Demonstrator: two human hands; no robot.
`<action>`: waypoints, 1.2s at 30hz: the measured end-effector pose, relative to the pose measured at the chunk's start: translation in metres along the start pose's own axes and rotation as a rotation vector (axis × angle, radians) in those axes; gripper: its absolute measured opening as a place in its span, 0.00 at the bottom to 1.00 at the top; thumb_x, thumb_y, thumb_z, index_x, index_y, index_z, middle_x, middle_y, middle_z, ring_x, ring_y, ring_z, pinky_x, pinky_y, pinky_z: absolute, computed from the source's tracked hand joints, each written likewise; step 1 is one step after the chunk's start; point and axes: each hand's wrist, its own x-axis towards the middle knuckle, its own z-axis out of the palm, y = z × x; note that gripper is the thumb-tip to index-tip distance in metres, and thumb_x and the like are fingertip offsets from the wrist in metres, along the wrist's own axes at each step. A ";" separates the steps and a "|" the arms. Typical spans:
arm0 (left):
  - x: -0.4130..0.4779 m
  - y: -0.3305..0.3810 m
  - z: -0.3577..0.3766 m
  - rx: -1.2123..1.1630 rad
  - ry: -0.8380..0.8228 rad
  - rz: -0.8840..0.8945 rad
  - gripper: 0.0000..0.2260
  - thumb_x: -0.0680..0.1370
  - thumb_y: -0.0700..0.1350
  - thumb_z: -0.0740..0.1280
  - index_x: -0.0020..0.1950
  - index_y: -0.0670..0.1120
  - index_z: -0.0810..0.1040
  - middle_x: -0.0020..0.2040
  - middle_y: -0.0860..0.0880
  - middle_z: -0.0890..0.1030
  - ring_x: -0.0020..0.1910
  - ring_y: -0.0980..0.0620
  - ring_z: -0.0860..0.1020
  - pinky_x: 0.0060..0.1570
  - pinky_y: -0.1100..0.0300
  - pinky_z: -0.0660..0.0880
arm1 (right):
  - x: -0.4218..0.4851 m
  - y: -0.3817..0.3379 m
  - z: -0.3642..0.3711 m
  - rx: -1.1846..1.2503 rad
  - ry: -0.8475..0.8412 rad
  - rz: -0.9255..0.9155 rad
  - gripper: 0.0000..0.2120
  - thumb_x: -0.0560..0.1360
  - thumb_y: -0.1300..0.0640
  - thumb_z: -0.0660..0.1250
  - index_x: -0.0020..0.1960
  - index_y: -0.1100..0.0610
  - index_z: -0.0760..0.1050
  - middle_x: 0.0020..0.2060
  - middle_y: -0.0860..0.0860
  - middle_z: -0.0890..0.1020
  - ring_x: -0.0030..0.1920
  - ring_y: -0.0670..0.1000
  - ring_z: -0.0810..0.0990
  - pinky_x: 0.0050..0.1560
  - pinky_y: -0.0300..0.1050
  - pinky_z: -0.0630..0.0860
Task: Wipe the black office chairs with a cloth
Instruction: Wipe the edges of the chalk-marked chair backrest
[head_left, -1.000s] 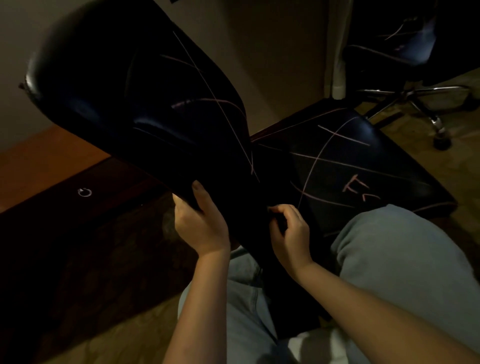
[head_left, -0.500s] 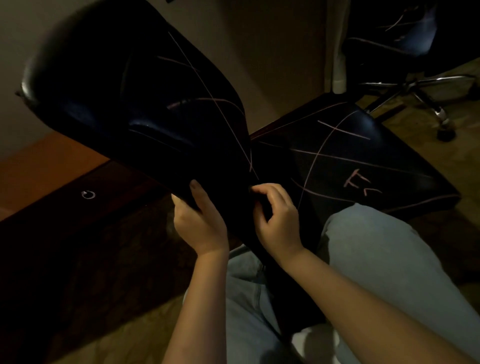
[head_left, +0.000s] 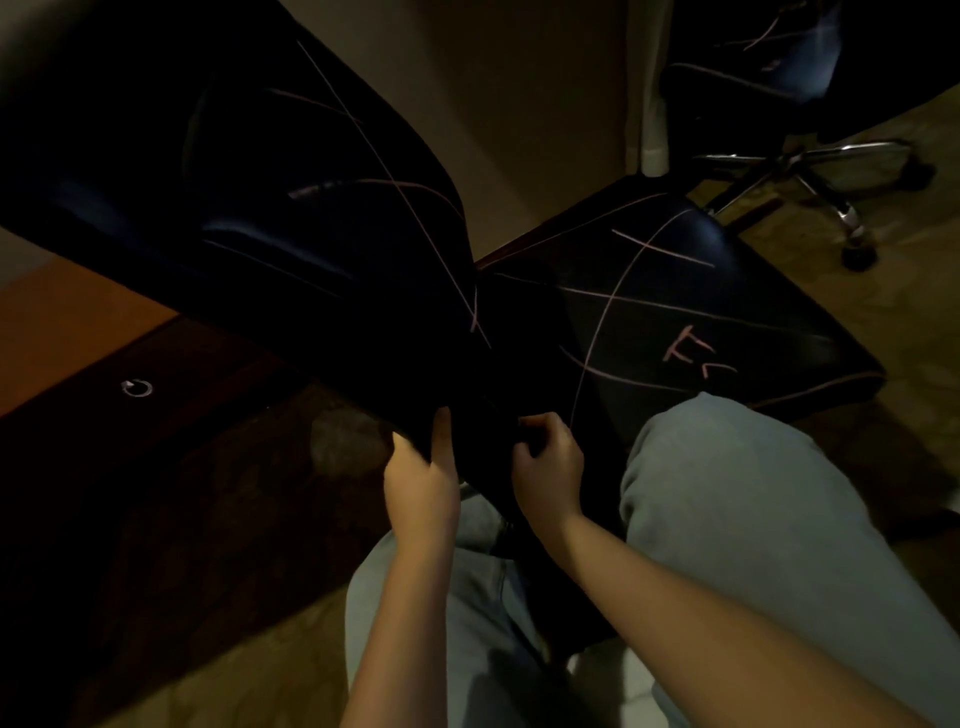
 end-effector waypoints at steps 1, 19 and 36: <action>0.000 -0.001 0.000 0.015 0.008 -0.006 0.27 0.79 0.61 0.57 0.73 0.48 0.66 0.35 0.60 0.72 0.28 0.66 0.74 0.33 0.64 0.72 | 0.000 -0.003 -0.001 -0.005 0.000 -0.006 0.11 0.72 0.70 0.63 0.46 0.55 0.75 0.45 0.52 0.80 0.47 0.48 0.79 0.43 0.27 0.72; -0.004 -0.007 0.013 0.031 0.161 -0.024 0.27 0.78 0.62 0.55 0.69 0.45 0.70 0.30 0.50 0.75 0.23 0.57 0.71 0.22 0.63 0.65 | -0.004 -0.008 0.001 0.076 0.049 -0.155 0.12 0.72 0.70 0.63 0.48 0.55 0.75 0.45 0.50 0.78 0.46 0.43 0.77 0.47 0.32 0.72; -0.004 -0.007 0.012 0.003 0.161 0.008 0.28 0.77 0.63 0.54 0.68 0.45 0.71 0.30 0.50 0.74 0.20 0.59 0.69 0.19 0.66 0.62 | 0.010 -0.012 -0.015 0.043 -0.045 0.018 0.12 0.72 0.69 0.63 0.47 0.55 0.79 0.41 0.47 0.82 0.46 0.44 0.81 0.46 0.31 0.75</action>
